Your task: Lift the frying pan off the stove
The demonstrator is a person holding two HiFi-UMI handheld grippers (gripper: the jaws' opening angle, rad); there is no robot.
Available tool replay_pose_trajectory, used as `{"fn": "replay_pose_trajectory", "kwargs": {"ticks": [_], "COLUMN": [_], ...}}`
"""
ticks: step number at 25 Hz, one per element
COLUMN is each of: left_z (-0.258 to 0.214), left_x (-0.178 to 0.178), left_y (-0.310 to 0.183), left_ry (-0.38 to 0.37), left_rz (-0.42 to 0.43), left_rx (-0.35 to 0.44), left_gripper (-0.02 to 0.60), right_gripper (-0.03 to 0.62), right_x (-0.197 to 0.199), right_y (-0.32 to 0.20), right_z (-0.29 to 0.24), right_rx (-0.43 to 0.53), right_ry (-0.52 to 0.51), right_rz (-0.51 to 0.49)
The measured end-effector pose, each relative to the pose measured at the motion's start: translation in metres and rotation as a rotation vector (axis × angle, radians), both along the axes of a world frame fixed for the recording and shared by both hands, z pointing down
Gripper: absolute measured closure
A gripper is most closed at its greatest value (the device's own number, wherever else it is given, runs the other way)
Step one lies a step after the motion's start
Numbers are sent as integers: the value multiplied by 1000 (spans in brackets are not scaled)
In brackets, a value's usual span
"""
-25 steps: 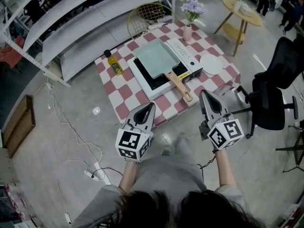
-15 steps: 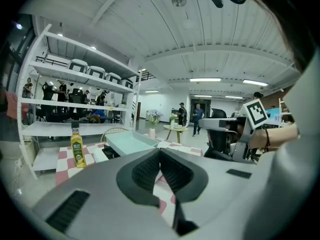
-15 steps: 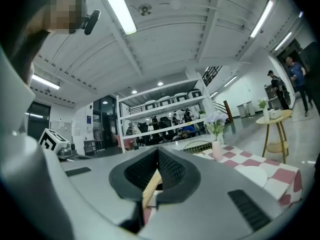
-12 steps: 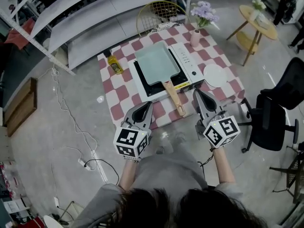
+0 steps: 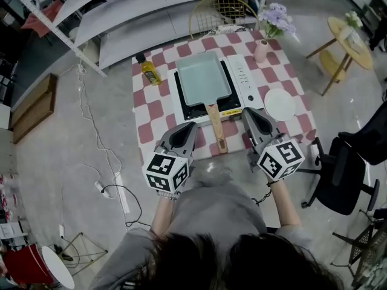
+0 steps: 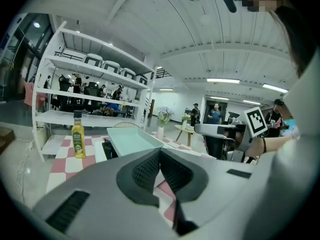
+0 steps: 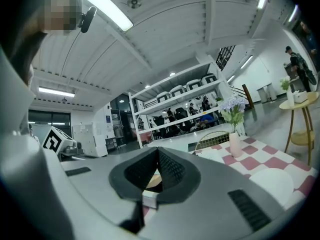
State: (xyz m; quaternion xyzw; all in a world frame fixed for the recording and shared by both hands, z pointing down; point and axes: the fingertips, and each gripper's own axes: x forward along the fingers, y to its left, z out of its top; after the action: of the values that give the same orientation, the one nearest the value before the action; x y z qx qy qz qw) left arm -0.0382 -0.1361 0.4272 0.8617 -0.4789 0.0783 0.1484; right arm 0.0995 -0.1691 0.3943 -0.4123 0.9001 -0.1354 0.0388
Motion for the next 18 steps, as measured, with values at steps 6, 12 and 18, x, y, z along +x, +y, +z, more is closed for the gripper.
{"fn": "replay_pose_trajectory", "kwargs": {"ticks": [6,12,18], "left_z": [4,11,16], "left_x": [1,11,13], "left_y": [-7,-7,-9], "left_ry": [19,51,111], "left_rz": [-90,-134,-163], "left_rx": [-29,-68,-121], "left_gripper": [554,554,554], "right_gripper": [572,572,571], "right_x": [-7,-14,-24], "right_y": [-13,-21,-28], "right_z": [8,16,24], "right_rx": [-25,-49,-89], "right_ry": [-14,-15,-24], "right_rz": [-94,-185,-248]}}
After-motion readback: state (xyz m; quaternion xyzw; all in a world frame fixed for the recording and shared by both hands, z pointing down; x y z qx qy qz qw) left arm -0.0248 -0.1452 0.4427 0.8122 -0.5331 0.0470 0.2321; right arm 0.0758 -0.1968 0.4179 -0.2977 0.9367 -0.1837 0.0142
